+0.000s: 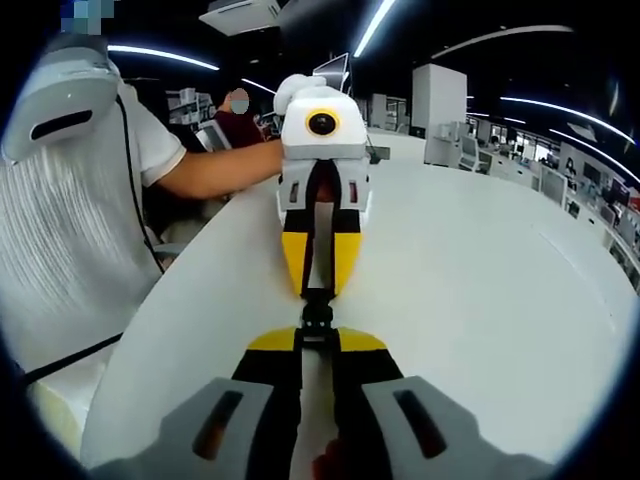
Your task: Snap the two parts of the plastic buckle together until the buckle closes and remains connected.
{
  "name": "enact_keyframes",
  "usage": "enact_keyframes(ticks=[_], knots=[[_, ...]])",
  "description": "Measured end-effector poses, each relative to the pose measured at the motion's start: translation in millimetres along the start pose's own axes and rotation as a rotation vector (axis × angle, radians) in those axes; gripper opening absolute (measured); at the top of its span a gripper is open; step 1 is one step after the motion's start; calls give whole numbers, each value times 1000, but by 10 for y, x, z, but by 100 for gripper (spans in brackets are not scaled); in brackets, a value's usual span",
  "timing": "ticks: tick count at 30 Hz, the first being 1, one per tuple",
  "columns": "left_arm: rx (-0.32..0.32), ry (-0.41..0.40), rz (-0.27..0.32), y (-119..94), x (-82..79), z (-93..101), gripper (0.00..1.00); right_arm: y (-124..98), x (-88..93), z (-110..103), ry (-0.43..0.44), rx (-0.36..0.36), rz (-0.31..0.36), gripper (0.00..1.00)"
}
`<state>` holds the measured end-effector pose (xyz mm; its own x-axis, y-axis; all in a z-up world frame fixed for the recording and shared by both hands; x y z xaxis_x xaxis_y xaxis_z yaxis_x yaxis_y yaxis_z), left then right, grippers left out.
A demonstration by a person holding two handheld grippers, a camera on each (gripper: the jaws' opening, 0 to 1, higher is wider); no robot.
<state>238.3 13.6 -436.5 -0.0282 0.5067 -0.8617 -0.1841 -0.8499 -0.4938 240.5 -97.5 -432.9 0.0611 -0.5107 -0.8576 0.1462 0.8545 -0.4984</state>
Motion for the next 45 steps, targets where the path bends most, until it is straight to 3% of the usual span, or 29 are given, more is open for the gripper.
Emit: enact_keyframes(ticks=[13,22,32,35,45], knots=[[0,-1,-10,0,-6,0,9,37,-28,12,-1,-16,-7,10],[-29,-6,-8,-7,-1,21,9,54,-77,-77,23,125,-29,10],[-51,-12,-9,4,3,43,9,145,-120,-104,62,195,-28,10],[-62,0,-8,78,-20,32,9,156,-142,-58,54,199,-48,10],[-59,7,-17,172,-79,152,10,128,-132,-63,42,155,-26,11]])
Point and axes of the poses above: the point that each gripper's makers call its tool centre point, and the gripper's own axes: y roughly forward along the fingers, z roughly to its right, x roughly out of its underside, the point moved 5 cm from there along -y, roughly backward along the fingers, and after that the axes turned 11 degrees about x, right-handed, at the moved point
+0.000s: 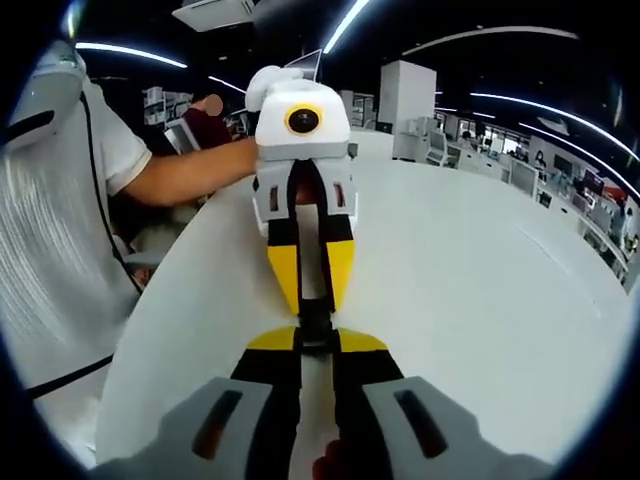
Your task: Snap the two parts of the plastic buckle together until the buckle closes and remains connected.
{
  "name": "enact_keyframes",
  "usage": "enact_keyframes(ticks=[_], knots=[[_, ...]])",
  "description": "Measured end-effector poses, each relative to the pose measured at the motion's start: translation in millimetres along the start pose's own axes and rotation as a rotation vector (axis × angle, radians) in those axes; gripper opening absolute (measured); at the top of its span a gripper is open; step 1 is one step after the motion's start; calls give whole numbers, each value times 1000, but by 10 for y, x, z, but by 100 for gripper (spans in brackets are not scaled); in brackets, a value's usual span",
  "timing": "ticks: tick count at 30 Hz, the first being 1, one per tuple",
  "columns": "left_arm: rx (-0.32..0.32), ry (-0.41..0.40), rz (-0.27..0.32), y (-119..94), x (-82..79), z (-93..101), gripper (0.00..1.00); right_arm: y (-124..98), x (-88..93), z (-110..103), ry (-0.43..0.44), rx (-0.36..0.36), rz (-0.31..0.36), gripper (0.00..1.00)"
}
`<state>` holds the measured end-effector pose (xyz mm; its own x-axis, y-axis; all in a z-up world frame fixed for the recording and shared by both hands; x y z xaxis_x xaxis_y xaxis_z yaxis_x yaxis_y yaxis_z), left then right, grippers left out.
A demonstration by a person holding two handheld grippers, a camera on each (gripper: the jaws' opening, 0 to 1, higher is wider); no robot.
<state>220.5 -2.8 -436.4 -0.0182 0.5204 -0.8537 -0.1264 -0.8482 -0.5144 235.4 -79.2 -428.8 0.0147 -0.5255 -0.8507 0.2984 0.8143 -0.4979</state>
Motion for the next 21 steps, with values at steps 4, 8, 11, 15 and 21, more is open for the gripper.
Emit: enact_keyframes(ticks=[4,8,11,15,21], knots=[[-11,9,5,11,-8,49,11,-9,5,-15,9,-5,-3,11],[-17,3,4,-85,55,-91,11,-23,13,9,7,-10,-8,11],[-20,5,-1,-219,142,-234,11,-29,17,27,6,-14,-12,11],[-24,8,-4,-201,119,-135,12,-32,24,57,7,-21,-16,11],[-22,0,3,-198,117,-67,12,-43,29,31,8,-30,-15,11]])
Point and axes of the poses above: the point that each gripper's makers call its tool centre point, and the gripper's own axes: y roughly forward along the fingers, z roughly to its right, x roughly out of its underside, the point moved 5 cm from there along -y, roughly backward along the fingers, and after that the axes turned 11 degrees about x, right-handed, at the moved point
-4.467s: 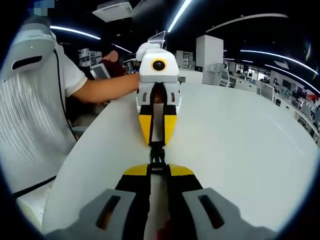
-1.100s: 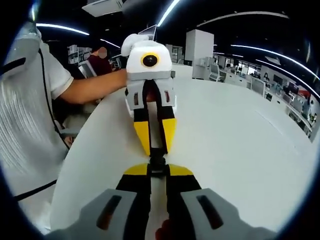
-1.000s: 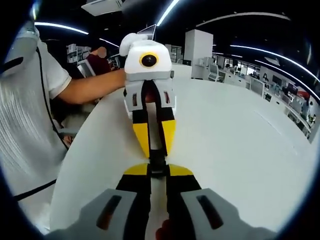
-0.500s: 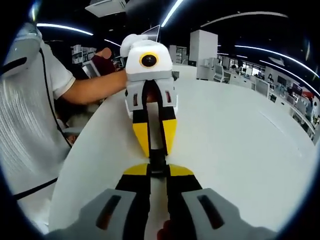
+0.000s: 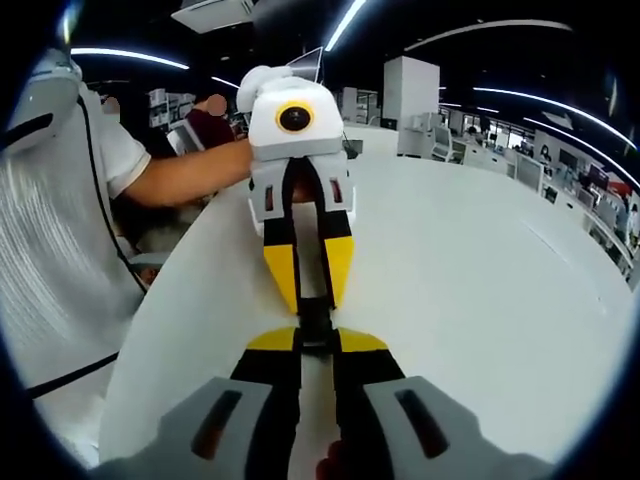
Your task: Snap the two parts of the plastic buckle together until the buckle closes and remains connected.
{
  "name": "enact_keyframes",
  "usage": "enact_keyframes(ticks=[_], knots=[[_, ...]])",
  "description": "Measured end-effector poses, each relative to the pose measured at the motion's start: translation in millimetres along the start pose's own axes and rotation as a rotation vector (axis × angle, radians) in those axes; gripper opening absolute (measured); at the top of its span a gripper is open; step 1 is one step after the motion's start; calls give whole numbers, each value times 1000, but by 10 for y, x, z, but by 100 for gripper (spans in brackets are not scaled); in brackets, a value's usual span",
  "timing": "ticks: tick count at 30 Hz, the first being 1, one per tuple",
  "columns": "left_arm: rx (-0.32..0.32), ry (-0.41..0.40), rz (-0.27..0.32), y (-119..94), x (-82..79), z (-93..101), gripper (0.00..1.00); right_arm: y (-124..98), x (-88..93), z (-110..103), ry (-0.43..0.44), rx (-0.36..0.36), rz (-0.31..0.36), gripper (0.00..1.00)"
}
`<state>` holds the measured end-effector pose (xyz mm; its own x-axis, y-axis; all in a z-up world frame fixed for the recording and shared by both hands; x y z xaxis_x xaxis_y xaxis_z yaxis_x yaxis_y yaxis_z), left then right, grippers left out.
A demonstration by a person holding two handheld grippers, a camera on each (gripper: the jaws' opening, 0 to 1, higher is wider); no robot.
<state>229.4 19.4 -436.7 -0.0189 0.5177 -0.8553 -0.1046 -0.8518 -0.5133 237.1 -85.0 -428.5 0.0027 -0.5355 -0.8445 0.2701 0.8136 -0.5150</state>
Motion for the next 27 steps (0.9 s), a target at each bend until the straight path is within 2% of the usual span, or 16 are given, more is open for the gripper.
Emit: enact_keyframes(ticks=[10,23,25,27], knots=[[2,-6,5,34,-64,119,16,-3,-4,-38,1,-3,5,11],[-26,-4,19,22,-80,114,21,0,-5,-59,10,-3,9,11],[-26,-8,28,10,-87,103,23,4,0,-40,10,-3,10,11],[-28,2,33,0,-94,91,28,7,4,-25,10,-3,11,11]])
Point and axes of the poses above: the point that each gripper's makers call its tool centre point, and the gripper's own axes: y roughly forward along the fingers, z roughly to its right, x roughly out of its underside, the point moved 5 cm from there along -y, roughly backward along the fingers, and after that the axes turned 11 degrees about x, right-handed, at the moved point
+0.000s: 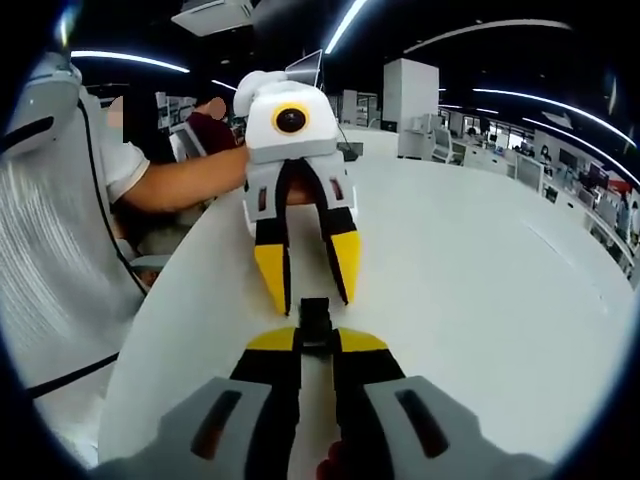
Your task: Snap the two parts of the plastic buckle together until the buckle closes and remains connected.
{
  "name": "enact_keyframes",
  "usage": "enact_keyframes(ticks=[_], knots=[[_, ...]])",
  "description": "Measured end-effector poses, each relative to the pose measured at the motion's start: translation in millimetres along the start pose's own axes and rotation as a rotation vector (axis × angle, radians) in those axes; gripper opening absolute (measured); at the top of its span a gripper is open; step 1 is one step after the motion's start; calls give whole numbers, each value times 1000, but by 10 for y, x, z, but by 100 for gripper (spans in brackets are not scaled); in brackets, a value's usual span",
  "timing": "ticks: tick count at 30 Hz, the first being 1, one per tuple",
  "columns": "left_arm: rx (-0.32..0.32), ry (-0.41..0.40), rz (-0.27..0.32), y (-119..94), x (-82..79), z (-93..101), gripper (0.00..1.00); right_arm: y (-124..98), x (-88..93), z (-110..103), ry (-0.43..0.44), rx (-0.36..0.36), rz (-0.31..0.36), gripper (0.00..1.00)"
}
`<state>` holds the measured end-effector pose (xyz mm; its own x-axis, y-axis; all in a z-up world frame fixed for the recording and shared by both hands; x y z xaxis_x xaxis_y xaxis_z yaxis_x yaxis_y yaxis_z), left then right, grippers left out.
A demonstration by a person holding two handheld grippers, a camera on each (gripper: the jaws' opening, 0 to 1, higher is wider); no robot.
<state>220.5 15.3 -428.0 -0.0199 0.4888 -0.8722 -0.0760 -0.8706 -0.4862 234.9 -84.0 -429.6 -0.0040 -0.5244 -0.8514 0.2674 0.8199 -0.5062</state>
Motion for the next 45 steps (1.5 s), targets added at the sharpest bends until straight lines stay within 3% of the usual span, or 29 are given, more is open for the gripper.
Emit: enact_keyframes(ticks=[18,28,45], knots=[[-49,-20,20,-62,-46,-33,28,23,-1,107,-11,-13,-21,12],[-135,-55,26,-199,12,-225,26,35,-1,280,-19,-26,-36,12],[-262,-93,64,-286,17,-310,31,125,-42,646,-55,-47,-87,12]])
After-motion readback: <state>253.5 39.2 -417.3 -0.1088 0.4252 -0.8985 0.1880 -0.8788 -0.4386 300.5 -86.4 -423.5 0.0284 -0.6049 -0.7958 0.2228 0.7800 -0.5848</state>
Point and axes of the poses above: the point that each gripper's makers call its tool centre point, and the gripper's own axes: y roughly forward along the fingers, z roughly to its right, x roughly out of its underside, the point moved 5 cm from there along -y, roughly backward along the fingers, and after that the axes turned 11 degrees about x, right-handed, at the moved point
